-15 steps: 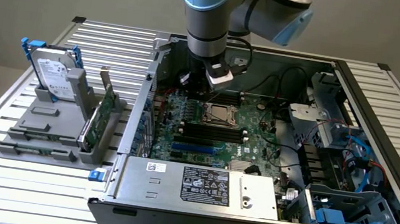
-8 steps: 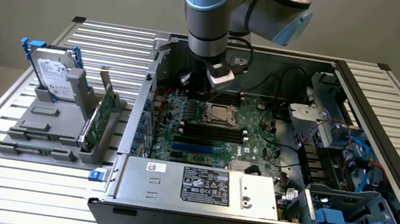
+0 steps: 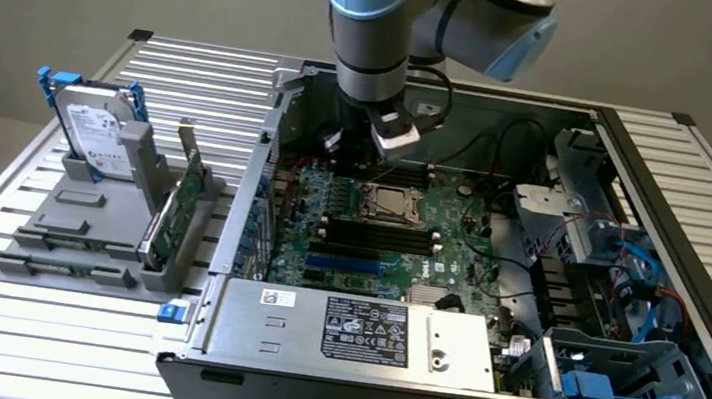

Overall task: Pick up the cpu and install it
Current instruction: 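Install the first cpu locking lever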

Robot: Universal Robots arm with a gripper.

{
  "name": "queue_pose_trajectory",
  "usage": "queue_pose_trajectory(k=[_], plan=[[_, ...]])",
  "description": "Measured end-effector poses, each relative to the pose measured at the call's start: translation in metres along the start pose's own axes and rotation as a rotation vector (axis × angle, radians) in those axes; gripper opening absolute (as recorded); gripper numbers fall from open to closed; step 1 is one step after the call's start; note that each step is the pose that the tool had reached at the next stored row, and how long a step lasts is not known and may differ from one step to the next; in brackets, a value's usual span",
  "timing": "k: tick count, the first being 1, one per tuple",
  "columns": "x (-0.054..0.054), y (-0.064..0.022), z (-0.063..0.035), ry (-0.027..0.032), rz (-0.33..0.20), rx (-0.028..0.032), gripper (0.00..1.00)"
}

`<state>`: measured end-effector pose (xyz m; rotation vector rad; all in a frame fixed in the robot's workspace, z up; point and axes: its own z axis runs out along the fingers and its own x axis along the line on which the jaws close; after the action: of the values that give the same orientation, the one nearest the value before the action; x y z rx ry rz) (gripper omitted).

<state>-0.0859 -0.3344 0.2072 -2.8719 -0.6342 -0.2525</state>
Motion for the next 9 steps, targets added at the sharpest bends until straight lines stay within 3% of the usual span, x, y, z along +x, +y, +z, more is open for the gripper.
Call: queue_pose_trajectory(k=[6,9], plan=[[-0.001,-0.0019,0.0007,0.016,-0.003,-0.0035,0.11],[-0.001,-0.0019,0.0008,0.019,-0.004,-0.0049,0.11]])
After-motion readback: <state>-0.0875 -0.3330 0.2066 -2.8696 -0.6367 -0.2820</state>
